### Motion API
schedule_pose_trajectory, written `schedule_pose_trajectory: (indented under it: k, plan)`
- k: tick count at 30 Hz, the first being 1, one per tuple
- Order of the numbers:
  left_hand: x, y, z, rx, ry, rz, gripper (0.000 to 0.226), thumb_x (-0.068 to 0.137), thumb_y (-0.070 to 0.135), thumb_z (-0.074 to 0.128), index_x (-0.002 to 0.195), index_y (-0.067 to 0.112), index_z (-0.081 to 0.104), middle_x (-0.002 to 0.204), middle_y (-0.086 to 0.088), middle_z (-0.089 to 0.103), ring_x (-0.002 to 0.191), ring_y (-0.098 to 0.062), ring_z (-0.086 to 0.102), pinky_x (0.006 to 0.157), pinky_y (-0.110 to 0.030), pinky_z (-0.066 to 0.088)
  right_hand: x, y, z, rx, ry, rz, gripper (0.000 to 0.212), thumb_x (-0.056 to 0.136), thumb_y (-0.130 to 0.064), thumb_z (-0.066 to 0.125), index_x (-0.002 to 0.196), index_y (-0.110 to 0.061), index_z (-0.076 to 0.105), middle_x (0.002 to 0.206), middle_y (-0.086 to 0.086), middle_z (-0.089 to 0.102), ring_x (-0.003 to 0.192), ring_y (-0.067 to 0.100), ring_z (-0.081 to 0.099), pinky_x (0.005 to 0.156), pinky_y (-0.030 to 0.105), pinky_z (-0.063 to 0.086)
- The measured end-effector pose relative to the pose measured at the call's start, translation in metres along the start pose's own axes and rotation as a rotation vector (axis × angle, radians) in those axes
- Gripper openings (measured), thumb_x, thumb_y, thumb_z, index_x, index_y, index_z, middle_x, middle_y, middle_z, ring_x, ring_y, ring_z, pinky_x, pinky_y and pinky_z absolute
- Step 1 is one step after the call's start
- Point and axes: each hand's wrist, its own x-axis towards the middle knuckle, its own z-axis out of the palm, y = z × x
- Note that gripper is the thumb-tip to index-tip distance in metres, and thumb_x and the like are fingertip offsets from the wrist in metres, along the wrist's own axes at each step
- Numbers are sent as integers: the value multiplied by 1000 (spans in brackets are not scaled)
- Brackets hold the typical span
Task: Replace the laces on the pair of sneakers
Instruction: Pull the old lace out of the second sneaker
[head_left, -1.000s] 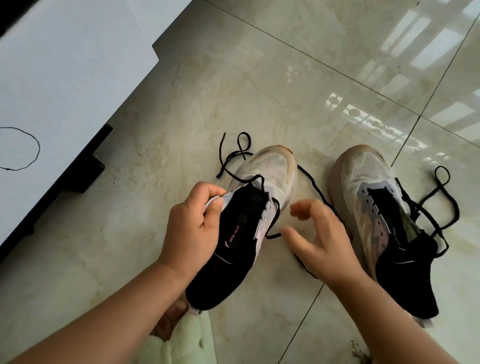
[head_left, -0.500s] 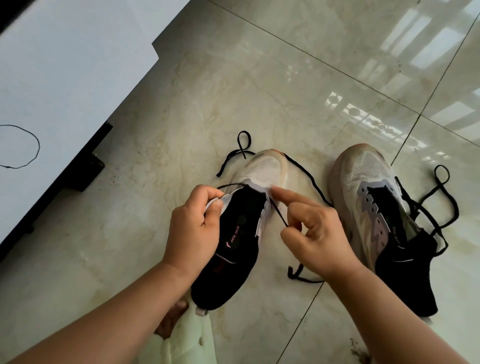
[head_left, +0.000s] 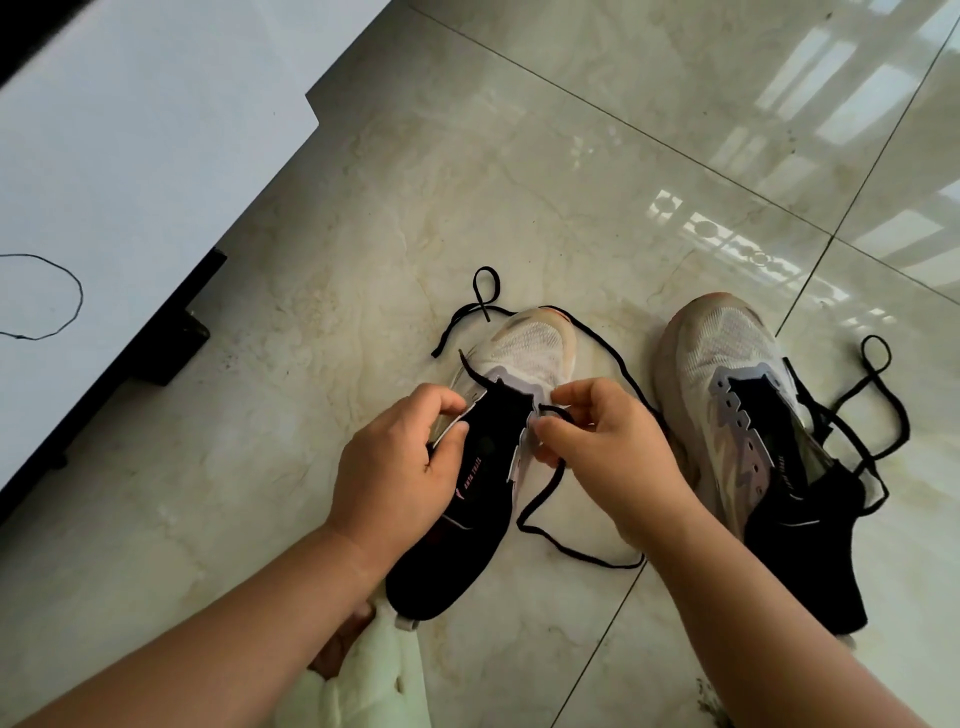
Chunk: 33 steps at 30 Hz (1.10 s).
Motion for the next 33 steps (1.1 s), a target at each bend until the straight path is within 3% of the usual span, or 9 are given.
schedule_pose_trajectory:
  k: [4,6,9,14,17,22,25,29,33]
  plan:
    - [0,4,-1,99,13,33,17,79,12,71,94,14,63,60,21,39,51,1,43,47,-5,23,6,-6,4,-47,63,61,14,83,-7,53,83,-20,59,66,2,64,47,9,57,42,20,45]
    - [-2,4,2,157,31,112,23,76,11,72,98,13,64,83,12,59,67,-8,53,56,-13,36,9,-6,4,-150,96,12,14,82,-10,54,77,-21,60,66,-1,60,50,9,51,43,21,38]
    - [1,7,6,228,19,288,31,79,7,63,108,17,67,113,-4,61,89,-23,53,71,-30,44,9,-7,4,-254,139,-111,10,82,-18,62,73,-21,64,65,-5,60,53,8,49,50,22,38]
    - [9,8,7,297,-83,438,38,82,14,48,112,25,68,108,-4,63,88,-26,56,72,-37,47,6,-7,-1,-304,126,-235,14,82,-17,63,69,-18,64,58,-4,59,52,11,52,52,29,45]
    - [12,6,9,305,-76,423,30,84,19,53,108,25,70,102,-3,64,84,-26,57,68,-38,48,3,-2,-7,-168,44,-197,11,82,-11,58,72,-12,61,71,4,67,49,8,47,47,20,39]
    - [12,4,13,318,-22,382,28,82,18,59,106,25,70,99,-1,63,81,-25,56,67,-34,43,-4,16,-21,108,-120,-183,13,75,2,51,62,1,46,110,2,69,103,3,62,91,29,49]
    - [11,6,14,337,5,374,25,81,16,61,103,24,71,97,0,63,79,-25,56,65,-35,42,-3,15,-28,254,-204,-186,10,64,-5,46,58,3,47,114,4,68,111,12,60,96,28,48]
    - [11,9,14,330,-7,367,25,85,21,53,103,23,71,96,-1,63,79,-25,55,65,-35,44,2,3,-32,-75,-174,-195,8,77,-27,66,81,-22,62,101,-12,66,95,1,60,83,22,47]
    - [11,10,14,319,-23,354,26,86,24,53,105,23,70,97,-2,63,81,-25,56,64,-36,46,6,-8,-15,-488,-10,-407,27,81,-33,64,102,-17,62,94,-6,61,85,8,58,74,23,48]
